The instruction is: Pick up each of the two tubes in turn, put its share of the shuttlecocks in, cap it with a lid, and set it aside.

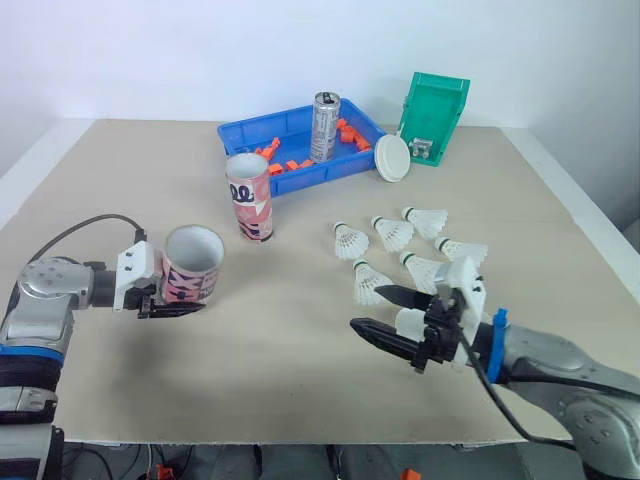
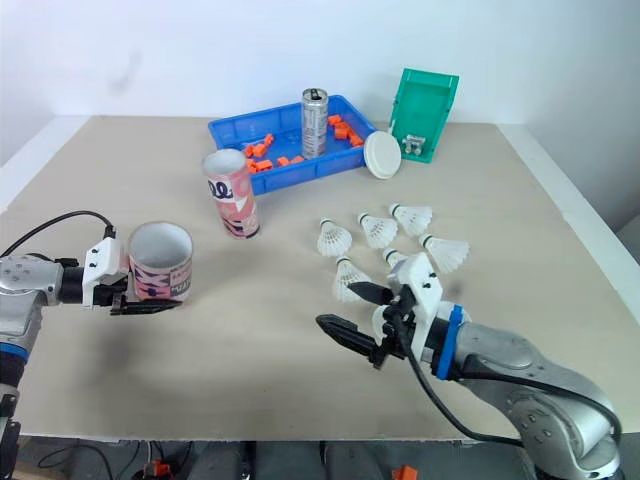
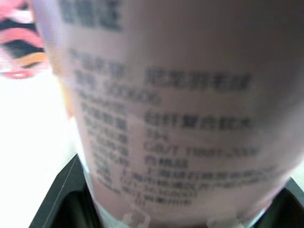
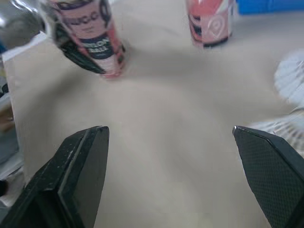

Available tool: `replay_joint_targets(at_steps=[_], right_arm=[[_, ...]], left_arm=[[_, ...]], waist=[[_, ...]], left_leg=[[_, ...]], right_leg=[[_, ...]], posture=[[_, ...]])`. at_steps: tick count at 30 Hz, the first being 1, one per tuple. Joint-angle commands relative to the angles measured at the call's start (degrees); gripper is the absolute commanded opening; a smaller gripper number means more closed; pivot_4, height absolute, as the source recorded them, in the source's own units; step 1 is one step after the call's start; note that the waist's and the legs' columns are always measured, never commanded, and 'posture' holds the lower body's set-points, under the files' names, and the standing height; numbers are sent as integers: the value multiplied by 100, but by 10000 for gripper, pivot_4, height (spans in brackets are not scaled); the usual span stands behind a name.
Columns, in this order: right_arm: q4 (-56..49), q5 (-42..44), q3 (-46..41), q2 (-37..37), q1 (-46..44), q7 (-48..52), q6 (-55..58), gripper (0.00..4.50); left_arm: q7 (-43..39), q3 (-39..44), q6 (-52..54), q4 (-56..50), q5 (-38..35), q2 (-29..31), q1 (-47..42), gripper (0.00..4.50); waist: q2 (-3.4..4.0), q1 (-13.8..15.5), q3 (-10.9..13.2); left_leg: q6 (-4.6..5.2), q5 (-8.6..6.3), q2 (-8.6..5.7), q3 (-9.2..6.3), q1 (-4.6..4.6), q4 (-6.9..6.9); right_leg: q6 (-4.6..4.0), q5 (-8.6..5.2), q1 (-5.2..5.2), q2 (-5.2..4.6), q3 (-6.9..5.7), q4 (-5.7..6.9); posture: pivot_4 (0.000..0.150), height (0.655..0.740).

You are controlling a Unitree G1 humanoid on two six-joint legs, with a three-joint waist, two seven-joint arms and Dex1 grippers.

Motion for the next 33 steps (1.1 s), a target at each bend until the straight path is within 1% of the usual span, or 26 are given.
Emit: replay_joint_targets(at_steps=[1, 4, 10, 13, 19, 30, 31, 32, 33], right_arm=[[112, -399, 418, 233, -269, -450, 31, 45000], [377, -793, 726, 466, -454, -831, 96, 45000], [753, -1306, 982, 665, -530, -1033, 105, 45000], [893, -1526, 1086, 789, -671, -1136, 120, 45000], [1109, -1984, 1164, 1141, -930, -1300, -43, 45000], [1249, -2615, 1129, 1186, -908, -1364, -64, 45000], [1264, -2673, 1118, 1188, -918, -1361, -112, 39707], [1268, -2718, 1111, 1190, -927, -1353, -135, 36809], [1272, -2749, 1106, 1196, -935, -1340, -150, 31909]], left_arm=[[-271, -279, 102, -394, 136, 310, 79, 28809], [-418, -402, 297, -604, 141, 555, 142, 28809], [-659, -736, 501, -877, 152, 1000, 229, 28809], [-659, -821, 586, -960, 58, 1090, 177, 28809], [-659, -931, 617, -1038, 5, 1131, 215, 28809], [-659, -840, 773, -1276, -59, 1075, 338, 28809], [-659, -835, 800, -1310, -74, 1072, 357, 28434], [-659, -832, 822, -1334, -83, 1070, 370, 28434], [-659, -831, 836, -1346, -88, 1069, 375, 28434]], waist=[[0, -1, 0], [1, -7, 1], [1, -23, 0], [3, -35, 1], [4, -40, 0], [4, -36, 0], [4, -36, 0], [4, -35, 0], [4, -32, 0]], left_leg=[[1, 0, 0, 1, 0, 0], [1, 0, 5, 3, 0, -4], [1, -1, 5, 6, -3, -31], [1, -1, 9, 7, 8, -51], [1, -1, 20, 6, 14, -58], [0, -3, 12, 5, 9, -59], [0, -3, 11, 5, 9, -59], [0, -3, 11, 6, 9, -58], [0, -3, 11, 6, 9, -58]], right_leg=[[0, 0, -1, 0, 0, 0], [-6, -4, -4, 2, -1, 0], [-14, -20, -17, 4, -1, 0], [-22, -25, -19, 9, -1, 0], [-32, -29, -19, 20, -4, 4], [-24, -38, -18, 13, -3, 4], [-24, -38, -18, 13, -3, 4], [-24, -38, -18, 13, -2, 4], [-24, -38, -18, 13, -2, 4]], posture=[[1500, 7400], [1500, 7400], [1500, 7400], [1500, 7400], [1500, 7400], [1500, 7400], [1500, 7400], [1500, 7400], [1500, 7400]])
